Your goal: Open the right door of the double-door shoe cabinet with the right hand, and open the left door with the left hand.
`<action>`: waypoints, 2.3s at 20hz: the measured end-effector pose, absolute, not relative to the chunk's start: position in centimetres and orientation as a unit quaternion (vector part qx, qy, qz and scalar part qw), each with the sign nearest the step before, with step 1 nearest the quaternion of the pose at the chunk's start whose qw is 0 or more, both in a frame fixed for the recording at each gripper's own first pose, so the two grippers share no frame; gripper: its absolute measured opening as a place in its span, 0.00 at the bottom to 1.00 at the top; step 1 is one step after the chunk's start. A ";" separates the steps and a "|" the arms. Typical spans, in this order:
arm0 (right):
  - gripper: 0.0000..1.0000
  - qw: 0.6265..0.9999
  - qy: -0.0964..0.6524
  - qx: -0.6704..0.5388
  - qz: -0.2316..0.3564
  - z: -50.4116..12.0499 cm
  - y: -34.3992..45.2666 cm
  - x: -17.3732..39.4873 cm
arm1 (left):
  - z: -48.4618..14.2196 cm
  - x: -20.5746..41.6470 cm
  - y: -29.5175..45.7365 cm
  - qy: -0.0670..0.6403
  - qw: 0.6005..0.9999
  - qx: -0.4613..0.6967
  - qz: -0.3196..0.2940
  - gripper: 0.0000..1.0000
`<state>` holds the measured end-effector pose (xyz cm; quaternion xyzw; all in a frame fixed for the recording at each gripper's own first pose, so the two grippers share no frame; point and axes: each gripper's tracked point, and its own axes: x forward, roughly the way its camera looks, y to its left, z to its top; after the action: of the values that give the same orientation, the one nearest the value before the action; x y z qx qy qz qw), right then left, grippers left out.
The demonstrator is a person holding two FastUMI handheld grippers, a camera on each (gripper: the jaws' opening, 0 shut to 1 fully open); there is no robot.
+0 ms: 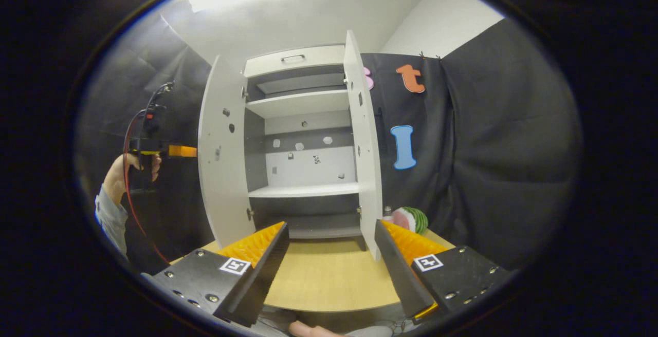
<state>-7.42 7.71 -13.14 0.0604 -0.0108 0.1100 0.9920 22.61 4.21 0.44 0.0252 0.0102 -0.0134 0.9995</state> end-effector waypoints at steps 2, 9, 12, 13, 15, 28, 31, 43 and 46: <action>1.00 0.992 -0.011 0.061 0.112 -13.1 8.0 -7.7 | 0.7 21.7 3.5 -0.002 1.000 0.017 -0.008 0.86; 1.00 0.992 -0.028 0.061 0.108 -11.5 7.8 -8.8 | -2.1 17.4 1.6 0.034 0.998 -0.021 0.038 0.99; 1.00 0.993 -0.041 0.060 0.095 -10.2 6.9 -9.1 | -3.7 15.9 0.6 0.046 0.997 -0.042 0.051 0.97; 1.00 0.993 -0.045 0.061 0.089 -9.9 6.4 -9.2 | -3.6 15.4 -0.1 0.038 0.997 -0.051 0.047 0.97; 0.99 0.993 -0.050 0.063 0.081 -9.5 5.5 -9.5 | -3.2 15.2 -0.7 0.020 0.998 -0.048 0.048 0.94; 1.00 0.994 -0.052 0.051 0.080 -9.3 4.8 -10.7 | -4.2 12.9 -3.7 0.010 0.999 -0.040 0.013 0.96; 0.99 0.994 -0.049 0.044 0.084 -9.7 5.6 -10.5 | -4.5 12.9 -3.8 0.015 0.999 -0.038 0.006 0.96; 1.00 0.992 -0.050 0.031 0.110 -11.3 8.1 -10.9 | -5.6 13.5 -4.3 0.028 0.999 -0.026 0.005 0.96; 1.00 0.992 -0.054 0.043 0.110 -11.0 7.4 -11.2 | -5.4 13.4 -4.6 0.029 0.999 -0.036 0.007 0.97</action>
<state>-11.16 7.36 -10.99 0.0431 -0.0541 0.1101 0.9915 13.44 -4.59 -5.36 -0.0363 0.0288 0.0073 0.9989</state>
